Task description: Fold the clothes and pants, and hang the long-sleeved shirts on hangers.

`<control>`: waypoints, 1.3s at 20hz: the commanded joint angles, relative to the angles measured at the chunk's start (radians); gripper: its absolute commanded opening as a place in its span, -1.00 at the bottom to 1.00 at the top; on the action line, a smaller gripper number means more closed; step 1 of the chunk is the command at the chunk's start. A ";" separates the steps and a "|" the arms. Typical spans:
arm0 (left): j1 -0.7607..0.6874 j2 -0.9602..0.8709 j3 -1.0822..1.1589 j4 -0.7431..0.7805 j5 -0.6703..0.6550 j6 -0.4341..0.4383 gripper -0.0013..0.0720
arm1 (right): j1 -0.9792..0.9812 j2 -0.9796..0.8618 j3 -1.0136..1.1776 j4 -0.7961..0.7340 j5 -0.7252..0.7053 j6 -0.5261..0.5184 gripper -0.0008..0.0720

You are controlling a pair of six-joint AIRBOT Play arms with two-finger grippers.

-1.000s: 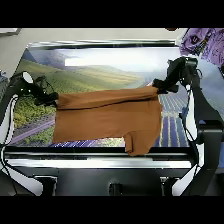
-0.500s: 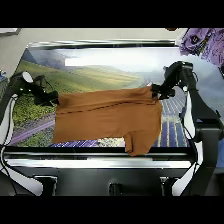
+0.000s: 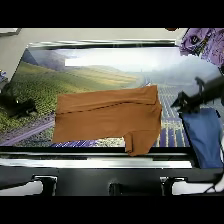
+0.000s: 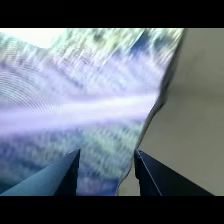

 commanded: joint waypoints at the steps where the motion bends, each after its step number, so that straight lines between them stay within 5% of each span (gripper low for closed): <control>1: 0.047 0.169 -0.255 -0.048 0.057 0.002 0.12 | -0.054 0.229 -0.433 0.076 0.079 -0.073 0.17; 7: 0.046 0.196 -0.322 -0.093 0.061 0.003 0.12 | 0.055 0.343 -0.819 0.138 0.230 -0.122 0.17; 14: 0.047 0.196 -0.322 -0.096 0.061 0.003 0.12 | 0.182 0.342 -0.875 0.169 0.438 -0.096 0.12; 18: 0.048 0.195 -0.335 -0.123 0.050 0.002 0.12 | 0.179 0.339 -0.872 0.185 0.443 -0.096 -0.90; 20: 0.075 0.195 -0.387 -0.132 0.076 0.004 0.12 | 0.179 0.344 -0.871 0.186 0.423 -0.096 -0.91; 26: 0.170 0.179 -0.631 -0.361 0.157 0.207 0.12 | 0.179 0.403 -0.870 0.185 0.363 -0.095 -0.91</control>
